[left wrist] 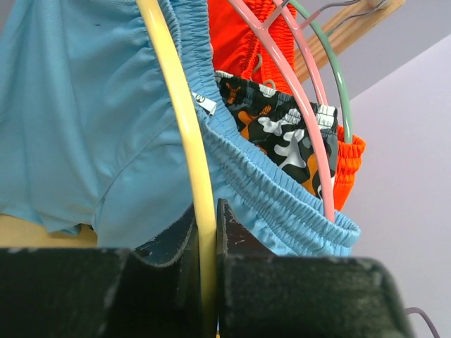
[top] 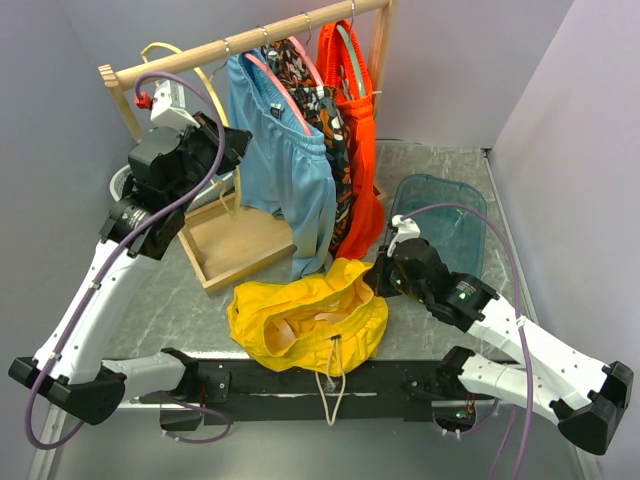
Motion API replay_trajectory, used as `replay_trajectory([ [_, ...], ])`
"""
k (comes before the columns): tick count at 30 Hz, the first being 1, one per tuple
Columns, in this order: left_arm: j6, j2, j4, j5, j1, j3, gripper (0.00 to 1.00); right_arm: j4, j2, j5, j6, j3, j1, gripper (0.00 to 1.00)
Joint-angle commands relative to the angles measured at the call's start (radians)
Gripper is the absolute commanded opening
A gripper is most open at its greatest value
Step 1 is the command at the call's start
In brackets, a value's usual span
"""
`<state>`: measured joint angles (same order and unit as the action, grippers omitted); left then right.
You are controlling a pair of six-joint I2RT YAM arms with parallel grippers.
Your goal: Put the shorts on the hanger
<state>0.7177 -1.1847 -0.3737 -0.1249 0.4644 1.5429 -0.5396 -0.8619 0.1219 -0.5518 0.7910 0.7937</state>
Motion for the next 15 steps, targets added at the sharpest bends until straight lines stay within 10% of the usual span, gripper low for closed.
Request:
replay_trajectory([
  [1, -0.037, 0.040, 0.053, 0.028, -0.004, 0.049, 0.01, 0.038, 0.017, -0.001, 0.010, 0.016, -0.005, 0.00],
  [15, -0.083, 0.112, 0.128, 0.197, -0.004, -0.020, 0.01, 0.052, -0.022, -0.001, 0.024, 0.030, -0.005, 0.00],
])
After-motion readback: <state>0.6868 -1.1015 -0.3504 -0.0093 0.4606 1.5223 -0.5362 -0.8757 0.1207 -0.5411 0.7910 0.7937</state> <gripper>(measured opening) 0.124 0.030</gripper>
